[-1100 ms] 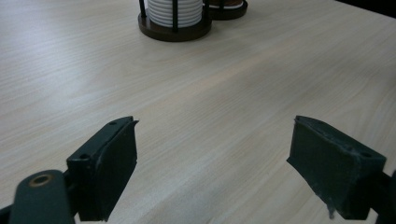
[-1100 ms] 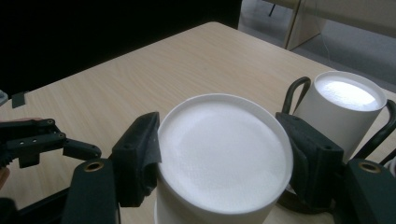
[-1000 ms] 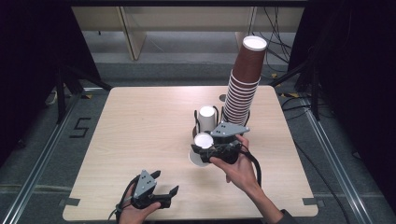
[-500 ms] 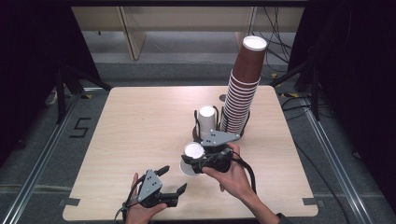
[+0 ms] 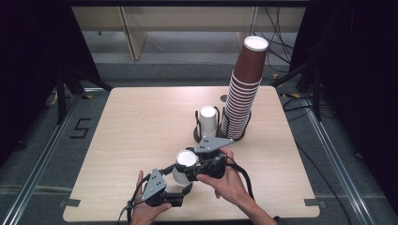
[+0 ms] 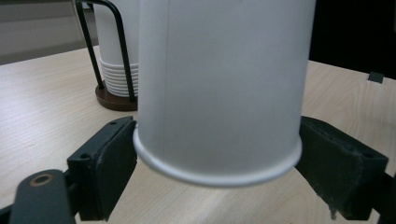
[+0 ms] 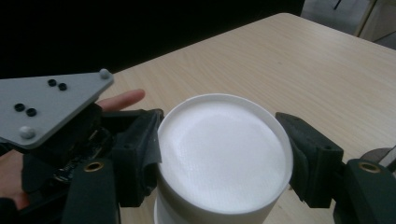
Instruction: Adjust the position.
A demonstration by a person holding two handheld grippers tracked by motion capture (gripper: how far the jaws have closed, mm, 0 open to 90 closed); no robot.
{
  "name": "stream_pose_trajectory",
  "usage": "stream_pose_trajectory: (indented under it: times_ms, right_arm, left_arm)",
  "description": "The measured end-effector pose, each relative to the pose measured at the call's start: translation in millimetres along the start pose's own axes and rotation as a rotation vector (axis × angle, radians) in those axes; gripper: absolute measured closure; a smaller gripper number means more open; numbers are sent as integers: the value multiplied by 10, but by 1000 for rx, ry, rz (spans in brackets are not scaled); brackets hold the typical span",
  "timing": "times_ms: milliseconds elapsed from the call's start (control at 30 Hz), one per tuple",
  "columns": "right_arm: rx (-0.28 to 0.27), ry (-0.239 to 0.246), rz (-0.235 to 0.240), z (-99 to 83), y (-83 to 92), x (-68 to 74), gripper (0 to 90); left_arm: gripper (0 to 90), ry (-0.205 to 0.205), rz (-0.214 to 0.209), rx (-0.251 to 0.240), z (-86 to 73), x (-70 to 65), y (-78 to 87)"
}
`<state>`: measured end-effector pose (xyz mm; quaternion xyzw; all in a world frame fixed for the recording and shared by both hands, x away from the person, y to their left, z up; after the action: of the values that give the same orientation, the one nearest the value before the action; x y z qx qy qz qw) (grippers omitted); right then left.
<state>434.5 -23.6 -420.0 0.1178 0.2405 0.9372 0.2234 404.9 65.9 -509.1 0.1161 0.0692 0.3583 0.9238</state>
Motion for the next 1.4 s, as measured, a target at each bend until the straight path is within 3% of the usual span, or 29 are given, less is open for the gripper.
stream_pose_trajectory:
  times_ms: [267, 300, 400, 467, 533, 600, 667, 767, 900, 1100, 1300, 1400]
  right_arm:
    - [0, -7, 28, -14, -1, 33, 347]
    - [6, -22, 32, -23, 11, 42, 346]
    - [3, -13, 28, -31, 15, 15, 342]
    - [10, -31, 39, -41, 31, 5, 334]
    - [49, -52, 58, -82, 50, 1, 226]
    - [51, -54, 73, -98, 73, -13, 204]
    - [59, -55, 78, -108, 95, -14, 199]
    - [58, -26, 98, -108, 161, -38, 186]
    - [89, -27, 97, -131, 206, -33, 188]
    - [148, 25, 110, -225, 211, -20, 199]
    - [180, 1, 135, -300, 198, -24, 237]
    - [175, -8, 169, -320, 202, -27, 319]
  left_arm:
    - [147, -17, -14, -42, 39, -29, -15]
    - [163, -41, -11, -24, 37, -32, -1]
    - [178, -51, -15, -12, 33, -28, 6]
    - [204, -73, -14, -10, 40, -27, 18]
    - [213, -100, -21, -22, 76, -13, 35]
    - [218, -109, -23, -14, 80, 0, 50]
    - [221, -120, -20, -7, 77, 3, 57]
    - [220, -171, -27, 36, 48, -24, 56]
    - [220, -187, -36, 59, 29, -54, 47]
    - [220, -232, -57, 106, -1, -106, 38]
    - [217, -265, -89, 136, -27, -160, 34]
    - [214, -271, -102, 139, -38, -173, 27]
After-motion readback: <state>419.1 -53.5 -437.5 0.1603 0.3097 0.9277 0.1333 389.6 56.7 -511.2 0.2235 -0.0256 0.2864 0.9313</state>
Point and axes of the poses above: each handheld gripper's, and its own axes: y roughly backward along the jaws, z roughly out of its top, x roughly to its left, the point moved 7 cm from there along -y, roughly forward along the jaws, and after that the axes turned 1 degree about x, right-handed, at the moved point
